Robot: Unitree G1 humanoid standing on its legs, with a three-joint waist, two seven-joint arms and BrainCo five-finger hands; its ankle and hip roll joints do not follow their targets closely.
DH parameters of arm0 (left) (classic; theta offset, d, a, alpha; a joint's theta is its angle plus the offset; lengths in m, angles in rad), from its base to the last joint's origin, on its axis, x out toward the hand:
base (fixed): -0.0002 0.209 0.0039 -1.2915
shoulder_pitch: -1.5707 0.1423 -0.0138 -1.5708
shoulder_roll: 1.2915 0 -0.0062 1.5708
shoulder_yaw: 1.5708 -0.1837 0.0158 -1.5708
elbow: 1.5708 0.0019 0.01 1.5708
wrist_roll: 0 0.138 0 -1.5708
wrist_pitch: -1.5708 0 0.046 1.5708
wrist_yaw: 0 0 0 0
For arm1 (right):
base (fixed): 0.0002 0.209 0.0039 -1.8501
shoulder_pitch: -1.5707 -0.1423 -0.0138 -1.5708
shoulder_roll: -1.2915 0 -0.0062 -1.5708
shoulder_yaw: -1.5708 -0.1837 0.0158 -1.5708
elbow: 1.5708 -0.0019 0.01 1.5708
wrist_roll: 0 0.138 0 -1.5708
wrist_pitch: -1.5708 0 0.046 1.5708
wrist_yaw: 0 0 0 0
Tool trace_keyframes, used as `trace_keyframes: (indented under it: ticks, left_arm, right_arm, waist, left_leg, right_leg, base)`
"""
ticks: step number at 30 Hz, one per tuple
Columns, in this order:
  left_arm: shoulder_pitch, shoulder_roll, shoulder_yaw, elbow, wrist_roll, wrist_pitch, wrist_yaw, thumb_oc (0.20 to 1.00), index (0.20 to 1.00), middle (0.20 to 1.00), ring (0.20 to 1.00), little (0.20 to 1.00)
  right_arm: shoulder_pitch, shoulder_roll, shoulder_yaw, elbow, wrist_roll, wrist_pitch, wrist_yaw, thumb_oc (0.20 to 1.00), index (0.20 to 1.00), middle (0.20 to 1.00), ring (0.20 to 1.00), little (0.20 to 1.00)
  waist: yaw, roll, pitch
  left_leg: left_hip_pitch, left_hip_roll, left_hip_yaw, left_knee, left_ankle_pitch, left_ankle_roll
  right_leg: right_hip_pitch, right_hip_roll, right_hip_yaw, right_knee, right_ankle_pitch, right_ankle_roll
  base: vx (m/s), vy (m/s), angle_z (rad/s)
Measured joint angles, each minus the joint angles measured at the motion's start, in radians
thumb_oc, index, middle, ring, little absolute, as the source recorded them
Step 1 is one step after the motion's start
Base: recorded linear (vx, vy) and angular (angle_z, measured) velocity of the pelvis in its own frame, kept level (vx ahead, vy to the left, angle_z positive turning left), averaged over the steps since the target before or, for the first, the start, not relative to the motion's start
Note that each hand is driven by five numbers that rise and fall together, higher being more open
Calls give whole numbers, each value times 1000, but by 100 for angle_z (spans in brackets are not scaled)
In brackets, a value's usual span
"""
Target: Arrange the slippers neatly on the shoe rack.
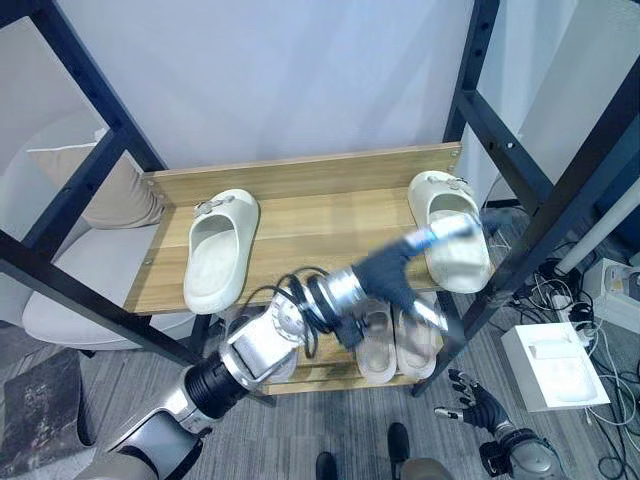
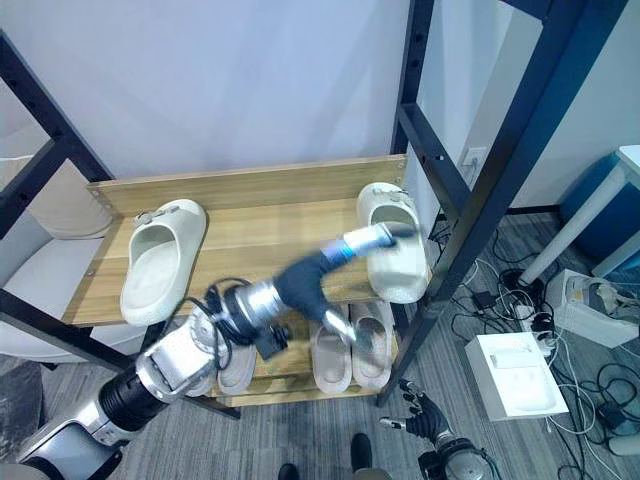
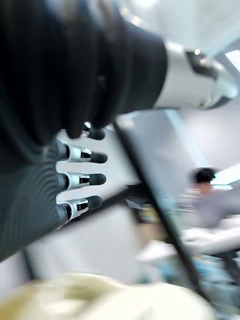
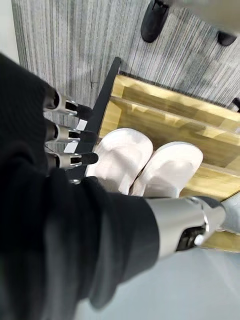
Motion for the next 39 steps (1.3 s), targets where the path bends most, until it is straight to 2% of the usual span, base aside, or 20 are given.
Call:
trace_keyframes:
  ticks: [1, 3, 4, 7, 9, 10, 15, 21, 22, 29, 37, 39]
  left_arm:
    - [11, 8, 25, -2, 15, -5, 17, 1000, 1000, 1000, 1000, 1000]
    - [50, 16, 163, 16, 80, -10, 115, 1000, 1000, 1000, 1000, 1000]
    - [52, 24, 193, 18, 111, -10, 151, 1000, 1000, 1000, 1000, 1000]
    - [55, 90, 282, 30, 300, -9, 258, 1000, 1000, 1000, 1000, 1000]
    - [55, 125, 294, 67, 410, -5, 298, 1000, 1000, 1000, 1000, 1000]
    - [55, 181, 295, 103, 499, 7, 321, 1000, 1000, 1000, 1000, 1000]
    - [81, 302, 355, 145, 759, 62, 400, 1000, 1000, 1000, 1000, 1000]
    - [127, 357, 376, 255, 902, 112, 439, 1000, 1000, 1000, 1000, 1000]
    - [171, 375, 395, 300, 976, 147, 439, 1000, 1000, 1000, 1000, 1000]
    - [226, 394, 412, 365, 1063, 190, 446, 1000, 1000, 1000, 1000, 1000]
    - [268, 383, 420, 425, 1064, 212, 458, 1000, 1000, 1000, 1000, 1000]
    - [263, 378, 429, 438, 1063, 216, 470, 868, 868, 868, 868, 868]
  right_arm:
    - [1, 4, 1, 1, -1, 1, -1, 1000, 1000, 1000, 1000, 1000]
    - [10, 28, -10, 3, -1, 2, -9, 1000, 1000, 1000, 1000, 1000]
    - [13, 31, -11, 3, -2, 2, -9, 1000, 1000, 1000, 1000, 1000]
    - [22, 44, -36, 5, -4, 3, -12, 1000, 1000, 1000, 1000, 1000]
    - [24, 45, -40, 6, -10, 3, -13, 1000, 1000, 1000, 1000, 1000]
    - [21, 46, -43, 2, -17, 3, -14, 1000, 1000, 1000, 1000, 1000]
    - [33, 45, -77, -4, -20, 2, -17, 1000, 1000, 1000, 1000, 1000]
    - [57, 44, -81, -38, -21, 0, -17, 1000, 1000, 1000, 1000, 1000]
    - [66, 44, -90, -43, -21, -1, -17, 1000, 1000, 1000, 1000, 1000]
    - [97, 32, -112, -71, -29, -1, -12, 1000, 1000, 1000, 1000, 1000]
    - [100, 22, -116, -77, -29, -1, -11, 1000, 1000, 1000, 1000, 1000]
    - [99, 21, -116, -78, -32, -1, -11, 1000, 1000, 1000, 1000, 1000]
  waist:
    - [10, 2, 0]
    - [8, 1, 0]
    - [12, 1, 0]
    - [23, 1, 0]
    - [33, 2, 0]
    - [33, 2, 0]
    - [37, 5, -2]
    - [36, 12, -4]
    - [35, 13, -5]
    - [48, 9, -3]
    - [39, -12, 7]
    - [37, -16, 4]
  left_leg:
    - [2, 0, -2, -3, 0, 0]
    - [7, 2, -7, 0, -3, -4]
    - [6, 2, -10, 0, -2, -3]
    - [7, 1, -21, 0, -1, -4]
    - [14, 2, -21, 0, -1, -4]
    - [20, 2, -21, 0, -1, -4]
    - [20, 3, -20, -5, -6, -10]
    - [19, 3, -18, -6, -6, -10]
    - [19, 5, -15, -6, -7, -12]
    - [14, 13, 1, -6, -11, -17]
    - [11, 13, 4, -6, -12, -18]
    - [1, 13, 6, -6, -15, -22]
  right_leg:
    - [2, 0, -3, 0, 0, 0]
    - [9, 1, -9, 0, -1, -2]
    - [10, 1, -13, 0, -1, -2]
    - [15, 1, -21, 0, -2, -2]
    - [21, 1, -21, -1, -2, -3]
    - [26, 2, -21, -1, -3, -4]
    - [26, 3, -20, -1, -4, -5]
    - [24, 3, -18, -1, -4, -5]
    - [22, 6, -13, -1, -4, -6]
    - [10, 14, 4, -1, -3, -7]
    - [5, 15, 6, -1, -4, -8]
    - [-6, 15, 7, -1, -3, -7]
  base:
    - [0, 0, 0]
    - [26, -29, 7]
    - [19, -18, 12]
    - [14, -9, 9]
    - [9, -3, 2]
    - [0, 0, 0]
    - [0, 0, 0]
    - [3, -1, -2]
    - [9, -2, -5]
    - [12, -2, -8]
    - [0, 0, 0]
    - [0, 0, 0]
